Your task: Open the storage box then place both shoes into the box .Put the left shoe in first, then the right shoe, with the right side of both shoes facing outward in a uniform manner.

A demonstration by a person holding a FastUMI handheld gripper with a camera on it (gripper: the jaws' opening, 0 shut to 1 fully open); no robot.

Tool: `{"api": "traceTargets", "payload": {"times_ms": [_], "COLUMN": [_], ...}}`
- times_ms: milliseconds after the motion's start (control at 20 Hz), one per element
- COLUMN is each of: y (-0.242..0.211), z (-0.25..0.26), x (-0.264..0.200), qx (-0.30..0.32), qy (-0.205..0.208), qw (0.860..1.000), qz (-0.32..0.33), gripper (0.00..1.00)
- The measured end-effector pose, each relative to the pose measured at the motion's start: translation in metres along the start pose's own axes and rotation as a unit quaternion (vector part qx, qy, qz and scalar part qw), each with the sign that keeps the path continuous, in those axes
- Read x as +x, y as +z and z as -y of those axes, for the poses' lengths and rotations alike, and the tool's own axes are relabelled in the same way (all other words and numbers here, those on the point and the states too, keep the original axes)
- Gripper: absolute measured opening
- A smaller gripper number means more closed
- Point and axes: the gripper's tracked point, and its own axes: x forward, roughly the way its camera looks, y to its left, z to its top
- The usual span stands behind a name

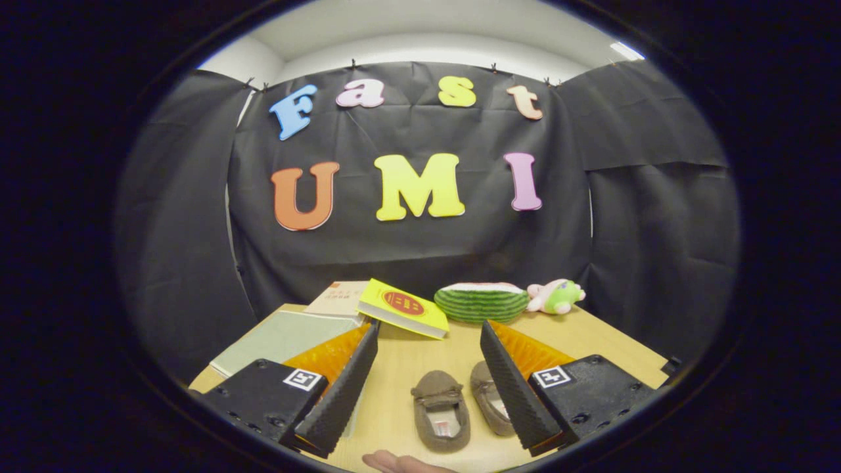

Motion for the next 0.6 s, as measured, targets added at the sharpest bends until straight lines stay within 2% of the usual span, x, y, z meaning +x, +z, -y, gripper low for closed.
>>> {"api": "traceTargets", "payload": {"times_ms": [150, 300, 500, 600], "y": [-0.024, -0.045, -0.070, -0.078], "z": [-0.011, -0.032, -0.056, -0.072], "x": [0.030, 0.055, 0.075, 0.081], "qx": [0.001, 0.024, 0.049, 0.078], "qy": [0.019, 0.057, 0.100, 0.142], "qw": [0.999, 0.994, 0.983, 0.971], "qz": [-0.046, -0.094, -0.149, -0.177], "gripper": [1.00, 1.00, 0.99, 0.98]}}
